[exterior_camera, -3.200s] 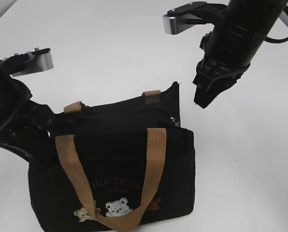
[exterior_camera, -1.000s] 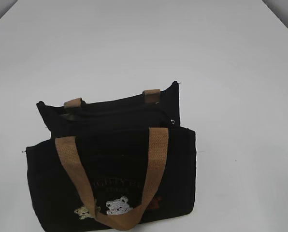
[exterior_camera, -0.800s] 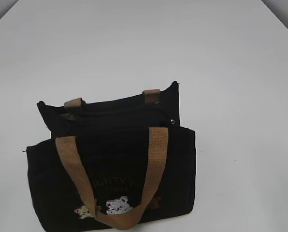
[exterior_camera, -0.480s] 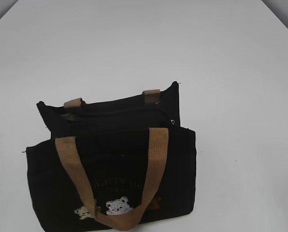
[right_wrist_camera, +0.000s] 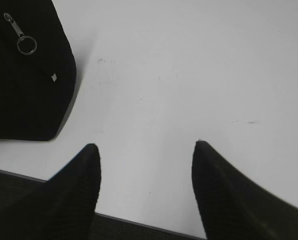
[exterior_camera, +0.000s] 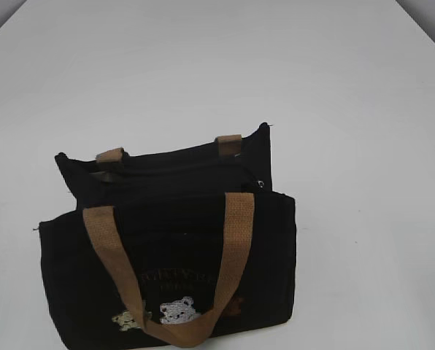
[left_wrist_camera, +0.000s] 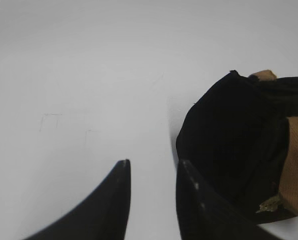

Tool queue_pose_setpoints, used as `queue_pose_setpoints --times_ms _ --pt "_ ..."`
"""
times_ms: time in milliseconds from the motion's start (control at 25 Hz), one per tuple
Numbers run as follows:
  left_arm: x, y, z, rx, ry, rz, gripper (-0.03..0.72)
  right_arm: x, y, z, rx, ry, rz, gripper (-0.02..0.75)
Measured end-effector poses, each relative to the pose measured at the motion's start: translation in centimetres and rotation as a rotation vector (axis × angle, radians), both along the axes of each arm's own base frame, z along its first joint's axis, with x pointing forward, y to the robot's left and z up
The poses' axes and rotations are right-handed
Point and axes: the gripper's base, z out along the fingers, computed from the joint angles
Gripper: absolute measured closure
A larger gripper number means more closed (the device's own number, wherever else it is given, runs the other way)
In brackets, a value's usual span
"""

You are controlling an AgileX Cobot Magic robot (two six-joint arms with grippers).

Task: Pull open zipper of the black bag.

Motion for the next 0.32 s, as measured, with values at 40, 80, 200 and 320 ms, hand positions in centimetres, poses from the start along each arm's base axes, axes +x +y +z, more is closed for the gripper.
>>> queue_pose_setpoints --times_ms 40,80,200,320 --pt "0.0 0.0 0.0 0.0 0.0 0.0 0.449 0.0 0.0 0.0 0.0 0.0 0.0 0.283" --pt "0.0 0.0 0.0 0.0 0.0 0.0 0.449 0.0 0.0 0.0 0.0 0.0 0.0 0.283" --pt "0.0 0.0 0.0 0.0 0.0 0.0 0.45 0.0 0.0 0.0 0.0 0.0 0.0 0.283" --pt "0.0 0.0 0.0 0.0 0.0 0.0 0.45 0.0 0.0 0.0 0.0 0.0 0.0 0.283"
